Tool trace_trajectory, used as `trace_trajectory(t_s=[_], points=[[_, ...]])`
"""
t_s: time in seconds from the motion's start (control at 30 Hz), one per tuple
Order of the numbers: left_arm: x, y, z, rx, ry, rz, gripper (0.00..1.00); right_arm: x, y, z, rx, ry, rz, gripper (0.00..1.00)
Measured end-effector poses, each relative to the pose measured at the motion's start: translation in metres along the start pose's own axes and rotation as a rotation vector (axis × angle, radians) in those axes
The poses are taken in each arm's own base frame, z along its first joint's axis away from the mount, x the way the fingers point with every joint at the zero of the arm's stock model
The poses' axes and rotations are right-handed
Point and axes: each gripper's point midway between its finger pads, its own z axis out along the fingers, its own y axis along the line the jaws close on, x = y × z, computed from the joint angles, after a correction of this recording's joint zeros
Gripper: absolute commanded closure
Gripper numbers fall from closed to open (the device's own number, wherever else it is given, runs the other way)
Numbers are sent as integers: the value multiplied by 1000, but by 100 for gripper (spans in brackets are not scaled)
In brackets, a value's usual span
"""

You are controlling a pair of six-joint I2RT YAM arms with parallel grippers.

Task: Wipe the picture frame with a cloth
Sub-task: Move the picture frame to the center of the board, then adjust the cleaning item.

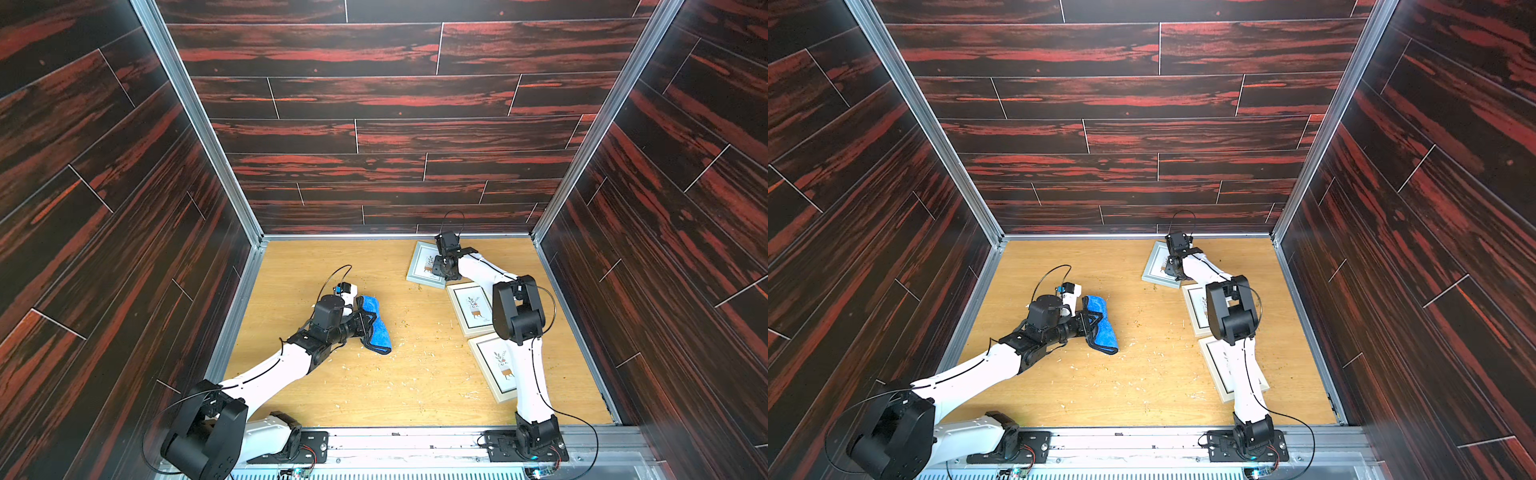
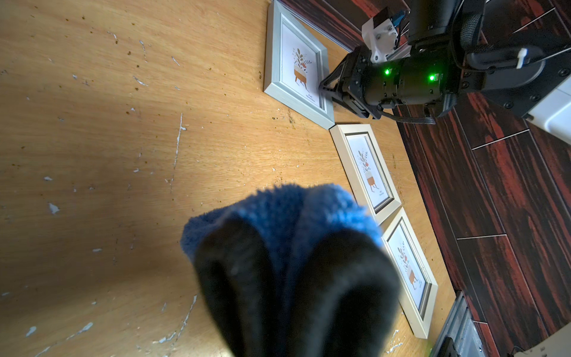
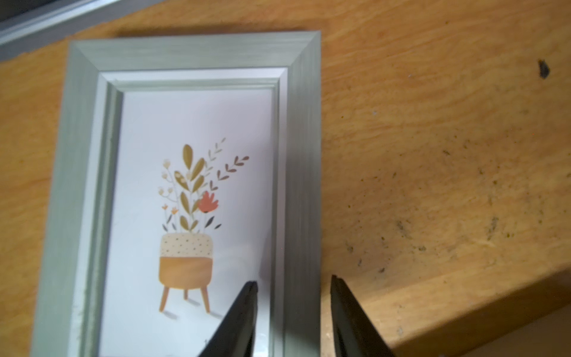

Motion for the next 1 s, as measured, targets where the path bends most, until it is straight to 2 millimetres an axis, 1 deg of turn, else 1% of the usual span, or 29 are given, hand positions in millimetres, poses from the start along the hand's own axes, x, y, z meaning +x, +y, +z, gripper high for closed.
trace_trajectory(t_s=[0.07, 0.13, 0.17, 0.23, 0.3, 0.37, 0.47, 0.53, 0.63, 0.7, 0.9, 1.0], points=[[1, 0, 1, 5, 5, -3, 100, 3, -3, -2, 5, 0, -4, 41], [1, -2, 2, 15, 6, -4, 100, 8, -8, -11, 11, 2, -13, 38], [0, -3, 2, 22, 4, -5, 100, 10, -11, -18, 11, 2, -16, 38], [-3, -7, 3, 44, -6, -4, 100, 10, -13, -37, -7, -13, -16, 37], [-7, -12, 4, 69, -18, -5, 100, 11, -15, -64, -48, -37, -13, 37], [-11, -18, 4, 97, -35, -5, 100, 13, -12, -98, -116, -72, -15, 36], [-19, -27, 6, 140, -62, -7, 100, 19, 2, -154, -268, -138, -34, 37], [-24, -32, 7, 170, -79, -10, 100, 28, 12, -190, -389, -177, -59, 37], [-30, -40, 9, 217, -102, -21, 100, 52, 27, -228, -563, -200, -111, 37], [-34, -44, 12, 249, -114, -34, 100, 71, 37, -243, -658, -192, -149, 37], [-38, -53, 25, 332, -128, -85, 100, 142, 76, -273, -913, -104, -283, 35], [-38, -58, 28, 360, -134, -100, 100, 167, 91, -288, -1022, -74, -332, 34]])
